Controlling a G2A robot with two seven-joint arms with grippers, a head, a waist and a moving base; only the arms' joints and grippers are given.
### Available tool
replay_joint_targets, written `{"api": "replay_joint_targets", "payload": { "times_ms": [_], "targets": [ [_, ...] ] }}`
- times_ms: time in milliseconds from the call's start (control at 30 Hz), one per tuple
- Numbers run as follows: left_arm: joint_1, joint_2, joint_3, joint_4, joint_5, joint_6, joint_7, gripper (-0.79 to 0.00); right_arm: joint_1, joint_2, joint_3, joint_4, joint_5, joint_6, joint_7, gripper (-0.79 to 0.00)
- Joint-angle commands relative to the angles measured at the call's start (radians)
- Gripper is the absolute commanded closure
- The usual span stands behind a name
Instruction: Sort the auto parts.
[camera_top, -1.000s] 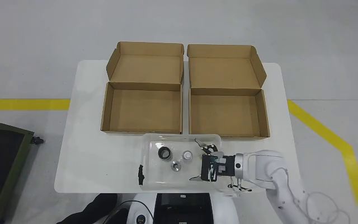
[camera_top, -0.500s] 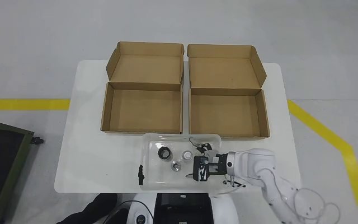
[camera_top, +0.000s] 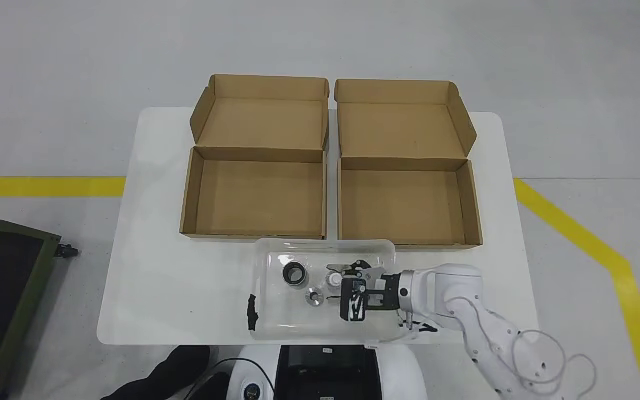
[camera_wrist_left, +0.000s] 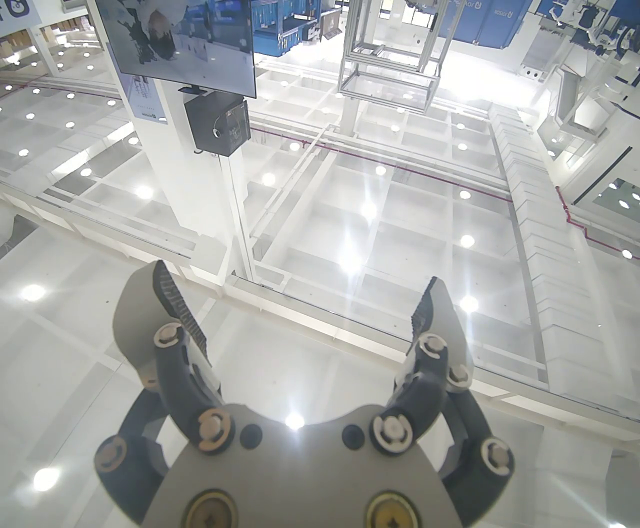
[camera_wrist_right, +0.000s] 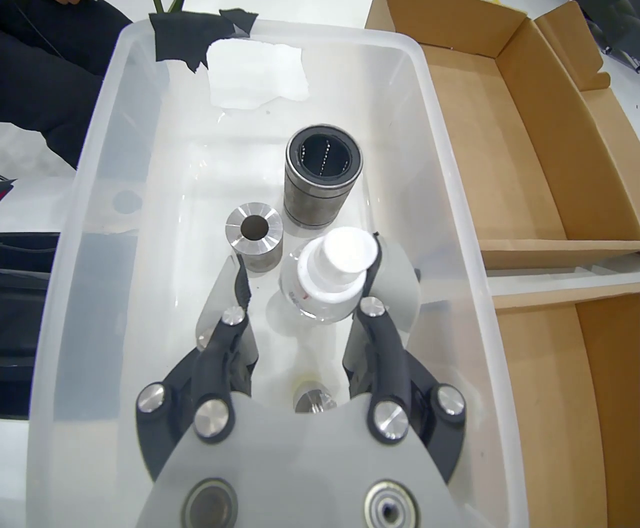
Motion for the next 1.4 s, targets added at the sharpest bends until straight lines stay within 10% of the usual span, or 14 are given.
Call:
{"api": "replay_joint_targets", "payload": {
  "times_ms": [0, 167, 733, 1367],
  "targets": [
    [0.000, 0.000, 0.000, 0.000, 0.000, 0.000, 0.000, -0.785, 0.003, 0.001, -0.001, 0.004, -0.002, 0.002, -0.006, -0.308],
    [0.000, 0.000, 0.000, 0.000, 0.000, 0.000, 0.000, -0.785, 0.009, 0.003, 0.001, 0.008, 0.004, 0.002, -0.022, 0.000],
    [0.000, 0.000, 0.000, 0.000, 0.000, 0.000, 0.000, -0.785, -0.003, 0.023, 0.117, -0.128, 0.228, -0.030, -0.012, 0.000],
    [0.000, 0.000, 0.000, 0.000, 0.000, 0.000, 0.000, -0.785, 0.026, 0.007, 0.240, -0.185, 0.472, 0.242, -0.352, 0.000]
  ]
}}
